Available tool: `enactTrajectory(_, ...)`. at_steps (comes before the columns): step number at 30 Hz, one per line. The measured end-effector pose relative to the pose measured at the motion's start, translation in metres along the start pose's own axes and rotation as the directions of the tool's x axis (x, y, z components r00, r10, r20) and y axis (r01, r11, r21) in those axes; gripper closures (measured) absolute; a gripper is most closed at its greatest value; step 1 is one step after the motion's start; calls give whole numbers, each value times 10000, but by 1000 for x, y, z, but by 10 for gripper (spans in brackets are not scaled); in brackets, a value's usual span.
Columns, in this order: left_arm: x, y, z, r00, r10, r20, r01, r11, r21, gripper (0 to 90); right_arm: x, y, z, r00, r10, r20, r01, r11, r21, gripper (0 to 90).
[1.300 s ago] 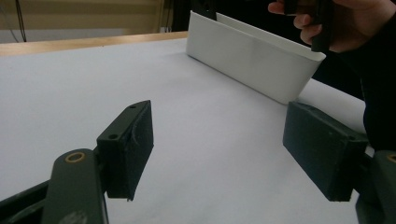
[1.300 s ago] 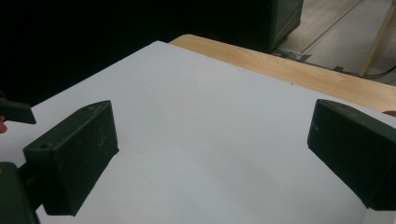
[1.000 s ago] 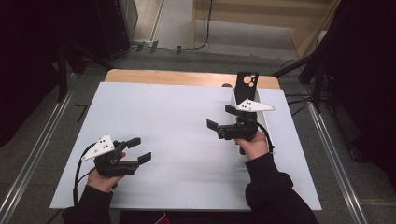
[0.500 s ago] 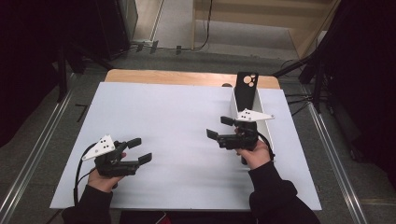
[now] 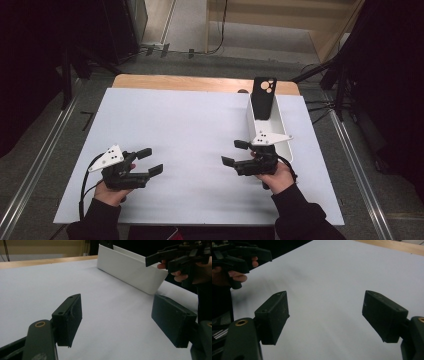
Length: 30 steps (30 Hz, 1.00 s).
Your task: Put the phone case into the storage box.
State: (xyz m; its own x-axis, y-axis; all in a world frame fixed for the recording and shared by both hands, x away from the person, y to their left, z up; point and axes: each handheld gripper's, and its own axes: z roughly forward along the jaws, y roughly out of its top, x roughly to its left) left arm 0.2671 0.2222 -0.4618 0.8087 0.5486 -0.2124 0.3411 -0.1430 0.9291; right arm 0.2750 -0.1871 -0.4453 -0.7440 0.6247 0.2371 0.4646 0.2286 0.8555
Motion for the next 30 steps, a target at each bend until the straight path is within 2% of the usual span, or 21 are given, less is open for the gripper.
enactTrajectory(12,0,0,-1,10000,47,-43,-46,10000,50,243,7,-15,-8,9976,-693,-15,693,9968,403,199)
enactTrajectory(19,-1,0,-1,10000,10,-7,-10,10000,75,243,10,-26,-14,9972,-743,-40,744,9953,615,199)
enactTrajectory(22,-1,0,-1,10000,12,18,-12,9999,108,243,10,-30,-16,9982,-577,-145,585,9959,689,199)
enactTrajectory(30,-1,-1,-1,10000,37,48,-37,9999,130,243,9,-41,-21,9978,-667,18,661,9925,1030,199)
